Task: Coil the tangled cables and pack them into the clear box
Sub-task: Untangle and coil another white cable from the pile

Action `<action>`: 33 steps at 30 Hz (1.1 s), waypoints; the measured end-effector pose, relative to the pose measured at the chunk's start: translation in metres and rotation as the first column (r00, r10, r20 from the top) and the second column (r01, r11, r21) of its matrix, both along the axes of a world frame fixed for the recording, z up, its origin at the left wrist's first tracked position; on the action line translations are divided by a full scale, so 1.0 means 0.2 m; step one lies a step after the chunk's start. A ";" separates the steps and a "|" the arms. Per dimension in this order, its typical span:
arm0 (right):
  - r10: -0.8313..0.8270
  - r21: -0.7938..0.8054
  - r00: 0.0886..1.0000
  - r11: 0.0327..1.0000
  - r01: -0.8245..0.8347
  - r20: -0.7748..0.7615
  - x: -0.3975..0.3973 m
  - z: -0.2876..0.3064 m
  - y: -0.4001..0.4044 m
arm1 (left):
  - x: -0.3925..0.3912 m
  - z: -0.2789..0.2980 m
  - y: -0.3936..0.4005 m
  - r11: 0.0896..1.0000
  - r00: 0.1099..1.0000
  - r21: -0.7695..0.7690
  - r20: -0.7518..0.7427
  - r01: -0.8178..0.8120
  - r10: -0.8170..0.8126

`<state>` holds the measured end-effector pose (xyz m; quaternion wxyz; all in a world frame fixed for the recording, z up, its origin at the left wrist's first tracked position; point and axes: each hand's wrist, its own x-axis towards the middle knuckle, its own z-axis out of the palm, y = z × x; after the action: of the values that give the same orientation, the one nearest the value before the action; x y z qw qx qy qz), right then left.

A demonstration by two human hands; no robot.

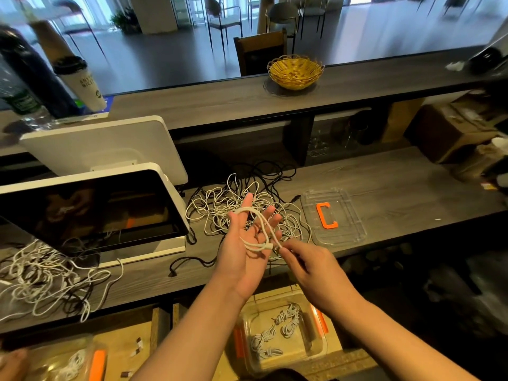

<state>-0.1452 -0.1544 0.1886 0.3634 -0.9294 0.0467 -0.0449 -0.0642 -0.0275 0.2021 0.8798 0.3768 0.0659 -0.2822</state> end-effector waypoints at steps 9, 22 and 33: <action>0.133 -0.079 0.983 0.987 -0.143 -0.125 0.03 -0.02 0.06 | 0.06 -0.07 -0.04 0.982 0.980 0.029 -0.073 -0.185 0.187; 0.171 -0.104 0.979 0.978 -0.182 -0.108 0.02 0.04 0.05 | 0.05 -0.06 -0.08 0.883 0.937 0.398 0.330 -0.248 0.114; 0.229 -0.074 0.971 0.972 -0.224 0.063 0.07 0.22 -0.02 | -0.01 -0.01 -0.10 0.776 0.877 0.615 0.286 0.141 -0.387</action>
<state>-0.1308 -0.1587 0.2324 0.3363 -0.9381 -0.0741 -0.0376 -0.0664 -0.0466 0.2010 0.6683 0.6798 -0.0864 -0.2894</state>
